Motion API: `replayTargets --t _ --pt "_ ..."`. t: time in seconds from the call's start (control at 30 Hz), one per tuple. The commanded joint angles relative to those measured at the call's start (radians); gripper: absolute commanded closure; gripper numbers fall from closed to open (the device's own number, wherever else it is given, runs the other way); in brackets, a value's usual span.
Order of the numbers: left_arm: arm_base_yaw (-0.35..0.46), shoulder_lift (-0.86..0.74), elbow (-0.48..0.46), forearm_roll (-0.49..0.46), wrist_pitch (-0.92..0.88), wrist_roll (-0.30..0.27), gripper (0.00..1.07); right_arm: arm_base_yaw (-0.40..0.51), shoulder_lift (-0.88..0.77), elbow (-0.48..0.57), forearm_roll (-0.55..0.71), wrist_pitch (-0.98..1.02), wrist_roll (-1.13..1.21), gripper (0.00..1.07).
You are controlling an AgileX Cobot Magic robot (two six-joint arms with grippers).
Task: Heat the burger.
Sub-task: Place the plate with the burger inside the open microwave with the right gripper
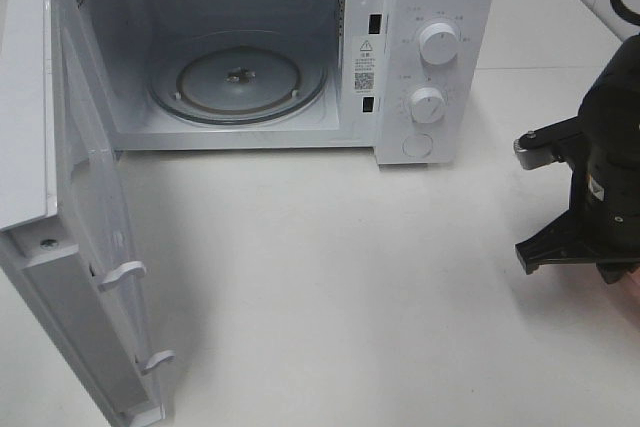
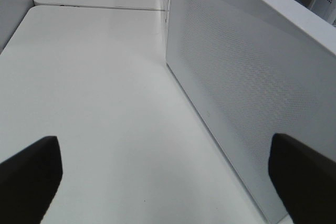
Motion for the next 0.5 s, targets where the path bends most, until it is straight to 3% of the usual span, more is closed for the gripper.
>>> replayTargets --t 0.03,0.5 --pt "-0.002 -0.020 0.003 0.001 -0.008 0.001 0.06 0.003 -0.031 0.002 -0.049 0.055 -0.005 1.07" --pt "-0.002 -0.020 0.003 0.001 -0.008 0.001 0.06 0.121 -0.090 0.007 -0.073 0.137 -0.004 1.07"
